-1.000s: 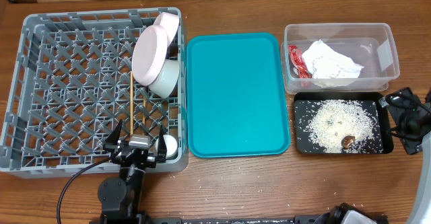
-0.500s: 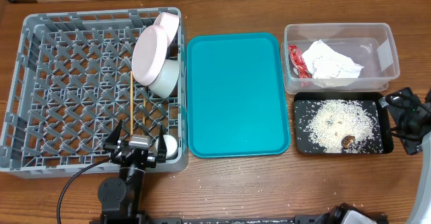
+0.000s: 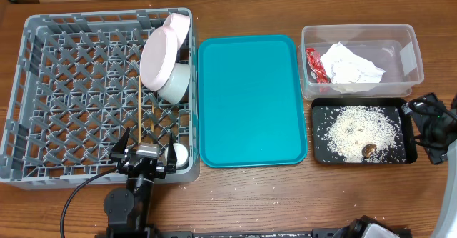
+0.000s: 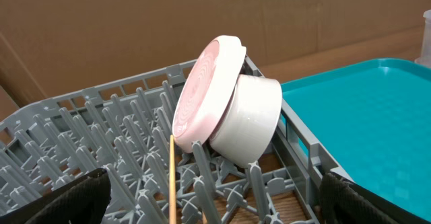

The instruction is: Sort waste into correct bins and load items into the dishwasher

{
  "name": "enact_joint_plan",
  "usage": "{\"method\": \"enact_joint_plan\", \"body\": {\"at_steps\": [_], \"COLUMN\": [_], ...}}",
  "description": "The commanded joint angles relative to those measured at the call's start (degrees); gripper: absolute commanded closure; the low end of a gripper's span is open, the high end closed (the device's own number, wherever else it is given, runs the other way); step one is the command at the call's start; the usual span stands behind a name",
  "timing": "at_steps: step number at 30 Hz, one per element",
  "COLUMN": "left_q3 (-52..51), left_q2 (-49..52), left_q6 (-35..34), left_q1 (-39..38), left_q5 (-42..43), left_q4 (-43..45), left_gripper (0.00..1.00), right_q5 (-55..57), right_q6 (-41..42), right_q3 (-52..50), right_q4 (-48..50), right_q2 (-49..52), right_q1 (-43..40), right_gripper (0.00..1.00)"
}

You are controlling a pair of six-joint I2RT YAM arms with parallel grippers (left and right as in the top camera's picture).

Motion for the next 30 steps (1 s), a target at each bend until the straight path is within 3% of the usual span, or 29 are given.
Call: {"method": "enact_joint_plan", "body": {"at_steps": [1,7,14,18,23,30], "left_q3": [-0.4,-0.4,-0.4,-0.4,-0.4,-0.4], "left_q2": [-0.7,-0.7,-0.7,-0.7,-0.7,-0.7], "left_q6": [0.4,0.4,0.4,0.4,0.4,0.4], "left_q1": [0.3,0.3,0.3,0.3,0.3,0.3], "left_q5": [-0.4,-0.4,-0.4,-0.4,-0.4,-0.4], "left_q4": [0.1,0.1,0.1,0.1,0.1,0.1], "left_gripper": [0.0,0.0,0.0,0.0,0.0,0.0], "right_q5": [0.0,3.2,6.2,6.1,0.9,-1.4], "right_q6": [-0.3,-0.3,-0.4,-5.9,-16.7,-17.3], "right_q3": [0.6,0.5,-0.9,-8.2,-22.1,-41.6], "right_q4": [0.3,0.7,1.4,13.7,29.0,45.7], "right_q2": [-0.1,-0.8,-14.0,-25.6,-36.7,-50.9], "right_q1": [-0.2,-0.1,9.0,22.1,31.7,34.9], "right_gripper": [0.0,0.0,0.0,0.0,0.0,0.0]}}
